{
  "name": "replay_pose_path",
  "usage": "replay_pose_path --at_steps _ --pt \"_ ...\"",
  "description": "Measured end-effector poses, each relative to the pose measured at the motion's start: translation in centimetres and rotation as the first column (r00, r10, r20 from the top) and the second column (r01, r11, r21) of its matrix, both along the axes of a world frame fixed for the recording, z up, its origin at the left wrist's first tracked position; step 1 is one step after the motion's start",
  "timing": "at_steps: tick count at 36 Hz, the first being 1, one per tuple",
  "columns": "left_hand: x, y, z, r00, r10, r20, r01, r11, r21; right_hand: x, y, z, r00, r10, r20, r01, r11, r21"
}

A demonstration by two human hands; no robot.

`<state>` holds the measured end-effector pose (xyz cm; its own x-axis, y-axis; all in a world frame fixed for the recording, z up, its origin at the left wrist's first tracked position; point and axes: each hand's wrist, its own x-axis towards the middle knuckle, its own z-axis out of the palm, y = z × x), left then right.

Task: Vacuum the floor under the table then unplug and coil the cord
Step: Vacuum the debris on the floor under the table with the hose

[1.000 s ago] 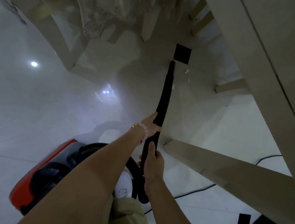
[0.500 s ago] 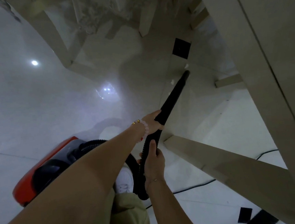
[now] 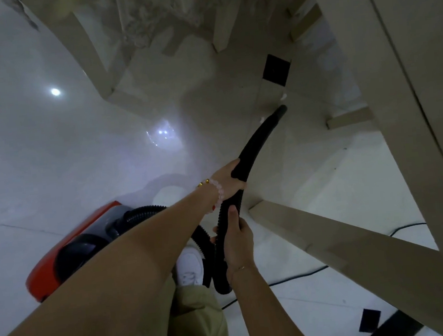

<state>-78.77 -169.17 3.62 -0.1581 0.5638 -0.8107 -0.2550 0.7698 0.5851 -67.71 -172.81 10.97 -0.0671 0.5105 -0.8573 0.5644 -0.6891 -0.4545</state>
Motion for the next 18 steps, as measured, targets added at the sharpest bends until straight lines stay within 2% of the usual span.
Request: replay_pose_path --at_steps 18 --pt "-1.4 1.3 -0.1 0.986 0.167 -0.024 -0.166 0.986 0.035 -1.3 3.3 -1.0 0.997 0.076 0.019 -0.075 0.996 -0.055"
